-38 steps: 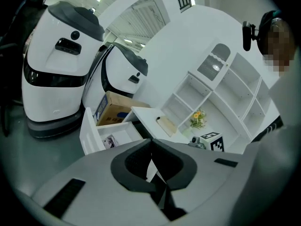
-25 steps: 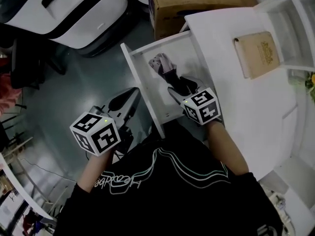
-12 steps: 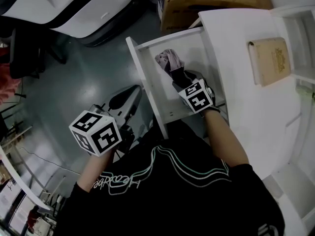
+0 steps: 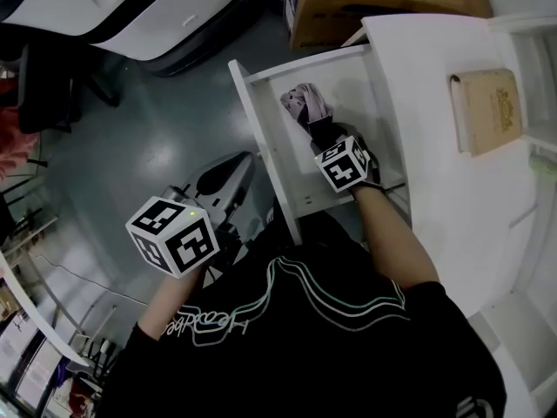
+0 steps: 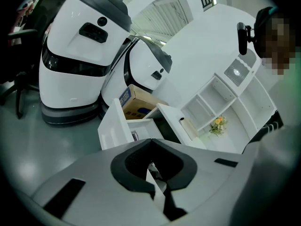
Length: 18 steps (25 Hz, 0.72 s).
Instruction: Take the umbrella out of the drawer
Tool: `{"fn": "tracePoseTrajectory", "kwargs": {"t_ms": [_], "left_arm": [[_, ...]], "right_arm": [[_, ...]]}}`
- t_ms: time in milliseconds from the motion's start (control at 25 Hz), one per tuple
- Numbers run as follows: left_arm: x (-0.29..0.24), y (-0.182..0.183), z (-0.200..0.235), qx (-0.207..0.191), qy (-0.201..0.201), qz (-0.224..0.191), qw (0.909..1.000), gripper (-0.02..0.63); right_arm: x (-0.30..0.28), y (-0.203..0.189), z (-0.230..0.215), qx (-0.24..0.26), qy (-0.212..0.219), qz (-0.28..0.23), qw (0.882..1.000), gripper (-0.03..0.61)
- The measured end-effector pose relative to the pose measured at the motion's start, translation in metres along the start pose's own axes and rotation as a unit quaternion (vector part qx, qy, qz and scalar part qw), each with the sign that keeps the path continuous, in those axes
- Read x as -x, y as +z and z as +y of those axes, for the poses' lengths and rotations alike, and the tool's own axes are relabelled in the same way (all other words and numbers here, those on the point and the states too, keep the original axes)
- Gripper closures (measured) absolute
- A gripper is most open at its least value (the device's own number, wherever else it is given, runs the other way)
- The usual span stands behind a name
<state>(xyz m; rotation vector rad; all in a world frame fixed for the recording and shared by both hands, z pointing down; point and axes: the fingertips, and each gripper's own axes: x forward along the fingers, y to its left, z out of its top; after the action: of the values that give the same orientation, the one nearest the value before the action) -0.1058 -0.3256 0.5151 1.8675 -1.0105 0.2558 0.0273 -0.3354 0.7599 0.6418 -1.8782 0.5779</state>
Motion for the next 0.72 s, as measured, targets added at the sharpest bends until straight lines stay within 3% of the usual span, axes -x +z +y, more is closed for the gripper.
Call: {"fn": "tracePoseTrajectory", "kwargs": {"t_ms": [720], "left_arm": [[0.011, -0.009, -0.009, 0.001, -0.02, -0.005, 0.9998, 0.594]], "right_arm": [[0.001, 0.0, -0.001, -0.016, -0.017, 0.019, 1.0, 0.364]]}}
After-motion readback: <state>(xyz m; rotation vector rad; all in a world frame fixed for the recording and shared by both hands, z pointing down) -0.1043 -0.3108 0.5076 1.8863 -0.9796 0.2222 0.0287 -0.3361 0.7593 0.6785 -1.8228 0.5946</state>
